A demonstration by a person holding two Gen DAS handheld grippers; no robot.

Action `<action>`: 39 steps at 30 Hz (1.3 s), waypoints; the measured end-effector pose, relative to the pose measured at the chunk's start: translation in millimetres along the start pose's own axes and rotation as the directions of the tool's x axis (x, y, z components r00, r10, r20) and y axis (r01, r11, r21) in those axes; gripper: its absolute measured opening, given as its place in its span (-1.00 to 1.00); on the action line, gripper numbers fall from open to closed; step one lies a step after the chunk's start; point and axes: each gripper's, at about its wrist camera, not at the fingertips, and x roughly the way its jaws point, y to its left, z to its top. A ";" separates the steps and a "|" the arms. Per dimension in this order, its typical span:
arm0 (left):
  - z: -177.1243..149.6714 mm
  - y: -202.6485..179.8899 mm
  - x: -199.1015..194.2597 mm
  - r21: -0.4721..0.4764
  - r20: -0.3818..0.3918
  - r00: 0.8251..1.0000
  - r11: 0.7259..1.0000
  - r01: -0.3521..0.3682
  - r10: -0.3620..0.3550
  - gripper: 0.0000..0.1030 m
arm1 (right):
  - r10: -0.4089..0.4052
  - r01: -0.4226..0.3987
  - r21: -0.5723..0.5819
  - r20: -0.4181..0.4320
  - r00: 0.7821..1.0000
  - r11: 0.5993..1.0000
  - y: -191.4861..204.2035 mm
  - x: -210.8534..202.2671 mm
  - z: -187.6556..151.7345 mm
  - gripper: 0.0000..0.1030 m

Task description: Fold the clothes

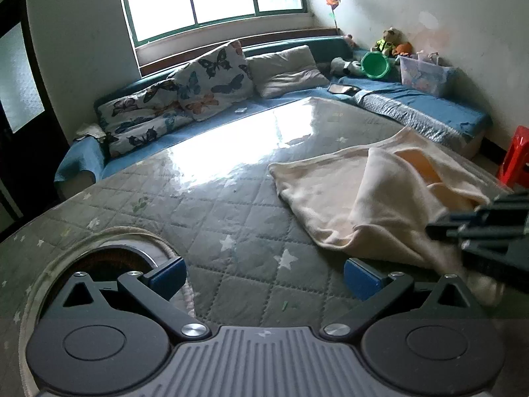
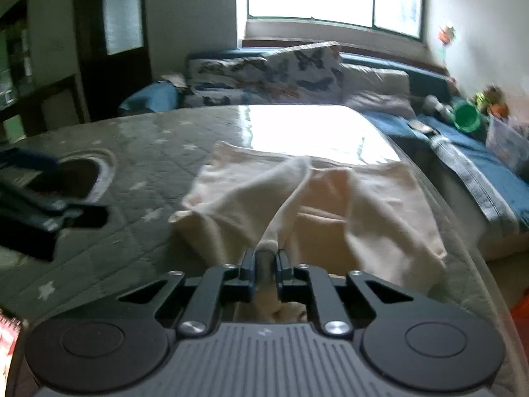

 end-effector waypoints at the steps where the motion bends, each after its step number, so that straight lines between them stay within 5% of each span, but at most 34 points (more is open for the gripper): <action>1: 0.7 -0.6 -1.3 0.000 0.003 1.000 1.000 0.007 -0.007 1.00 | 0.012 -0.012 -0.021 0.009 1.000 1.000 5.7 -3.7 -2.2 -0.83; 12: 8.9 -30.3 -17.2 0.060 0.035 0.985 0.984 0.167 -0.169 0.98 | 0.157 -0.151 -0.162 0.026 0.987 0.975 58.7 -31.5 -28.7 -0.84; 22: 9.3 -62.4 2.4 0.161 -0.037 0.965 0.951 0.263 -0.261 0.56 | 0.167 -0.157 -0.206 0.032 0.985 0.966 70.5 -40.9 -49.0 -0.84; 25: 7.9 -70.5 7.2 0.195 -0.052 0.960 0.940 0.278 -0.274 0.32 | 0.178 -0.168 -0.214 0.030 0.984 0.962 74.1 -40.0 -51.2 -0.84; 30: 5.4 -69.1 23.3 0.170 -0.099 0.955 0.941 0.294 -0.280 -0.59 | 0.188 -0.174 -0.234 0.037 0.982 0.957 79.2 -43.6 -53.9 -0.85; 33: 1.9 -58.3 26.3 0.150 -0.098 0.958 0.948 0.281 -0.269 -0.78 | 0.189 -0.175 -0.235 0.035 0.981 0.956 77.0 -46.6 -55.7 -0.82; 39: -2.9 -26.8 28.0 0.091 -0.098 0.966 0.964 0.249 -0.241 -0.81 | 0.164 -0.156 -0.144 0.043 0.986 0.977 48.3 -57.3 -45.7 -0.70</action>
